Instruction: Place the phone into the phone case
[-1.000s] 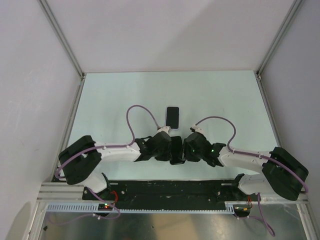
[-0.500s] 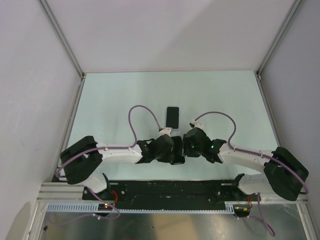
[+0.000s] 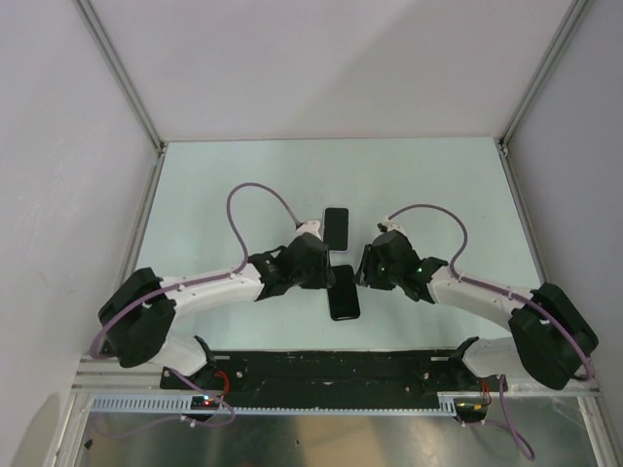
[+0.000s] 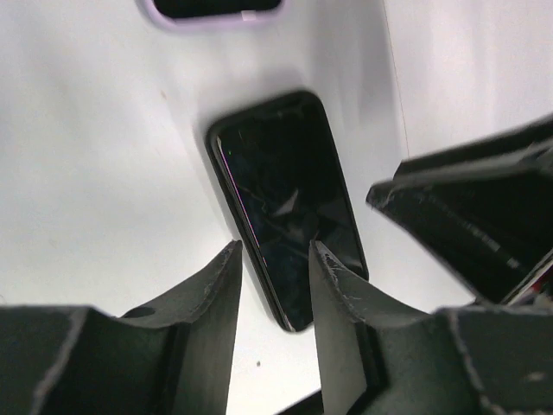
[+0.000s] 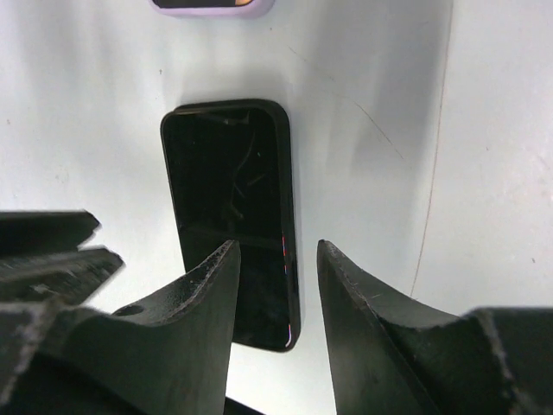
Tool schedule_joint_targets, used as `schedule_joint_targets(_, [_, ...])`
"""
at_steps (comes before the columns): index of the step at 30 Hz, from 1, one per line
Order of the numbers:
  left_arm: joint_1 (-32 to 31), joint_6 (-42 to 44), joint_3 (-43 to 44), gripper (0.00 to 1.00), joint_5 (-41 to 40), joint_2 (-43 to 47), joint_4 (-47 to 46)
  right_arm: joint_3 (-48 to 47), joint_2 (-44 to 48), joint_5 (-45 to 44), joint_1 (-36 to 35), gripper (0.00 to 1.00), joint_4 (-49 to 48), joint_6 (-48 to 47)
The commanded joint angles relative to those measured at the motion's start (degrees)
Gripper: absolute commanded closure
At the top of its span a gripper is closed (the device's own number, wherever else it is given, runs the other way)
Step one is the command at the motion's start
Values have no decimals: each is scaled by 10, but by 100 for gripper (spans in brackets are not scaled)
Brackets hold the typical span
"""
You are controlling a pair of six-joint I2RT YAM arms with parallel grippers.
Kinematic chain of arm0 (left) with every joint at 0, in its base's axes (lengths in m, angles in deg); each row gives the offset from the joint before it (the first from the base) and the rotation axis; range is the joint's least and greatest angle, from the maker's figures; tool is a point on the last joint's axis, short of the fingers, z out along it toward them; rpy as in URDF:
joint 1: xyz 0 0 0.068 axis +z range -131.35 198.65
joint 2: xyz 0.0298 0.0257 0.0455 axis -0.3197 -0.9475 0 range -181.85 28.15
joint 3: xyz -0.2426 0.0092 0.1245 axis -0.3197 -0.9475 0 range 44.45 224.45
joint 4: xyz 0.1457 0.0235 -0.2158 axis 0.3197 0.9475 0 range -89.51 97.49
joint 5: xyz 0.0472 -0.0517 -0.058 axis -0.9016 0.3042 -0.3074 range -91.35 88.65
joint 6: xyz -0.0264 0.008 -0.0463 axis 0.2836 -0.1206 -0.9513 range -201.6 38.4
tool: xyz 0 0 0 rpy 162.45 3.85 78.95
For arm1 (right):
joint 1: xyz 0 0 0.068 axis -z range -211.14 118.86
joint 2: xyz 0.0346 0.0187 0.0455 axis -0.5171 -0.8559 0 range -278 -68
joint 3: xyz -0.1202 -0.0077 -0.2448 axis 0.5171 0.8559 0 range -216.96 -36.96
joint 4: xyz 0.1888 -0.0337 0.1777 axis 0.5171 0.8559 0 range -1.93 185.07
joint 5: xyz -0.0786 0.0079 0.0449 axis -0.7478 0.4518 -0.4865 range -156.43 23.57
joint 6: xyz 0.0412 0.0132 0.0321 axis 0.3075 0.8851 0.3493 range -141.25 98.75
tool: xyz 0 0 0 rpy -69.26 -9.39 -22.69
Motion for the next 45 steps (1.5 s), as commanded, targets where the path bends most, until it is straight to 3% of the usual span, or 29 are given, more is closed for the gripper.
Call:
schedule_joint_targets(1, [46, 29, 45, 61, -6, -23, -1, -40, -49, 38, 21, 53, -41, -35])
schedule_joint_targets(13, [74, 60, 94, 70, 25, -125, -3, -81, -144, 60, 39, 54, -63, -54])
schedule_joint_targets(23, [75, 64, 87, 78, 23, -147, -6, -82, -162, 61, 39, 54, -68, -48])
schedule_joint_targets(33, [75, 56, 68, 93, 15, -169, -8, -82, -175, 64, 39, 54, -72, -48])
schedule_joint_targets(45, [63, 44, 34, 97, -6, -187, -12, -82, -190, 45, 23, 54, -69, -46])
